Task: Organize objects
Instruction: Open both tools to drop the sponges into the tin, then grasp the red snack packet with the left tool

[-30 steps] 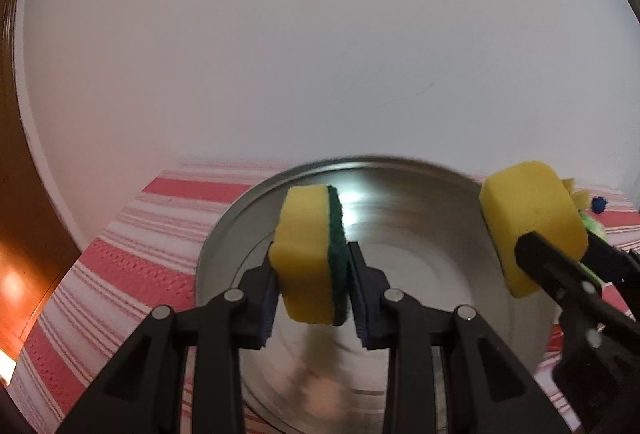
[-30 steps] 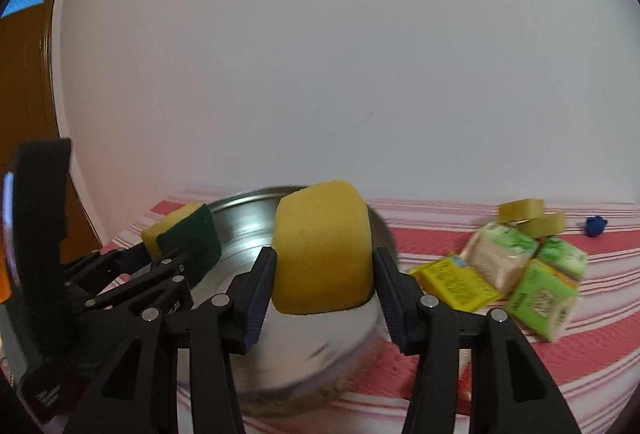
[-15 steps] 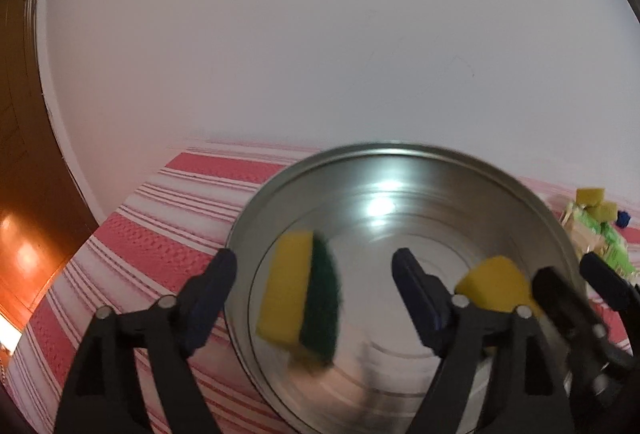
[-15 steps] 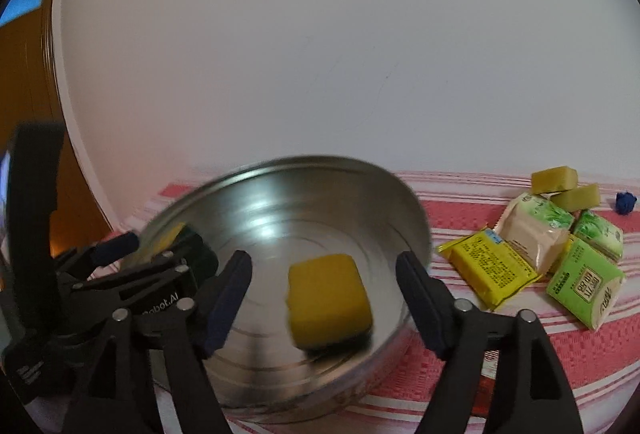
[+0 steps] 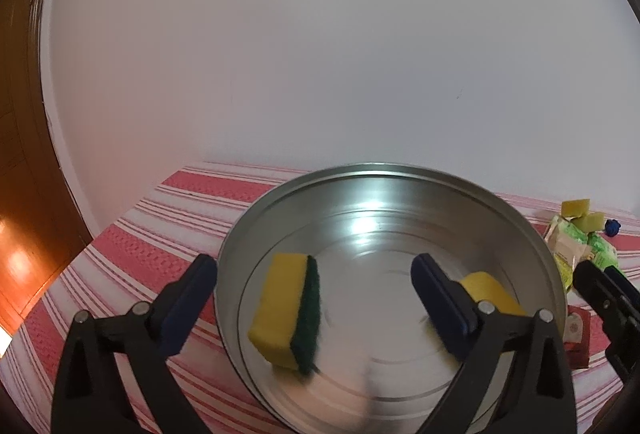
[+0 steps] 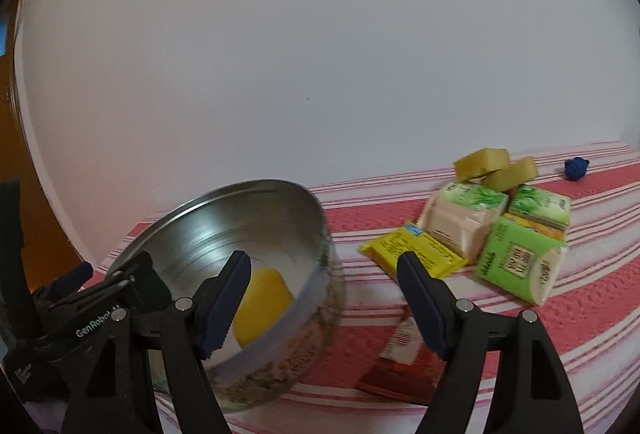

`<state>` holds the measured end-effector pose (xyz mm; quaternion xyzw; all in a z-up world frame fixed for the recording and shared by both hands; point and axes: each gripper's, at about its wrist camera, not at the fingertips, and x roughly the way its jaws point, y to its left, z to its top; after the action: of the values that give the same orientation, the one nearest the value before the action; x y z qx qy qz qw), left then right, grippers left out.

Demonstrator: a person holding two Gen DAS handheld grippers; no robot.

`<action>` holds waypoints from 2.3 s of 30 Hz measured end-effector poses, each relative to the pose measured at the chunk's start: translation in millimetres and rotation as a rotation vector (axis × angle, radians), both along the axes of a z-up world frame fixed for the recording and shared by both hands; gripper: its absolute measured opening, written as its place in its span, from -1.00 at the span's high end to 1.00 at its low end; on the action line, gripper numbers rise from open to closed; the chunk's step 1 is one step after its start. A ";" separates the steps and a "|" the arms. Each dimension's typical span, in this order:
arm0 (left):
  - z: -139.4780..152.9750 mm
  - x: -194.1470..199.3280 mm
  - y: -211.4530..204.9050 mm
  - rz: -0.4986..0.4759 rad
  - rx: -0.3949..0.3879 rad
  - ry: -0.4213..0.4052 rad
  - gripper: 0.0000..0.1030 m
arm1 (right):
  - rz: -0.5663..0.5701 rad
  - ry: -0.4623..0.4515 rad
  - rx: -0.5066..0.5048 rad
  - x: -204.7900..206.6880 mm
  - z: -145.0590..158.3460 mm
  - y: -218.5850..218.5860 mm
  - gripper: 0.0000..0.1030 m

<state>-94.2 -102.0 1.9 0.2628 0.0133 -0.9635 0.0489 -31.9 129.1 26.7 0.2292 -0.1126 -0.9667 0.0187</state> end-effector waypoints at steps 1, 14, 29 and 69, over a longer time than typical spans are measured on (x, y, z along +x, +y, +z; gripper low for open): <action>1.2 3.6 2.3 0.002 -0.001 0.004 -0.92 | -0.007 0.003 0.006 2.1 0.7 1.4 -0.51; 7.0 26.6 38.2 -0.048 -0.040 0.080 -0.92 | -0.133 -0.001 0.059 26.4 1.5 55.8 -0.51; 15.7 60.1 107.0 -0.211 -0.058 0.111 -0.92 | -0.229 -0.011 0.091 50.8 2.8 111.0 -0.51; -38.6 20.1 242.0 -0.481 -0.038 -0.379 -0.27 | -0.256 -0.046 -0.002 58.6 7.5 180.2 -0.51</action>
<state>-74.1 140.0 -36.6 0.4325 -0.0766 -0.8813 -0.1741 26.7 309.3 34.2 0.2351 -0.1422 -0.9555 -0.1072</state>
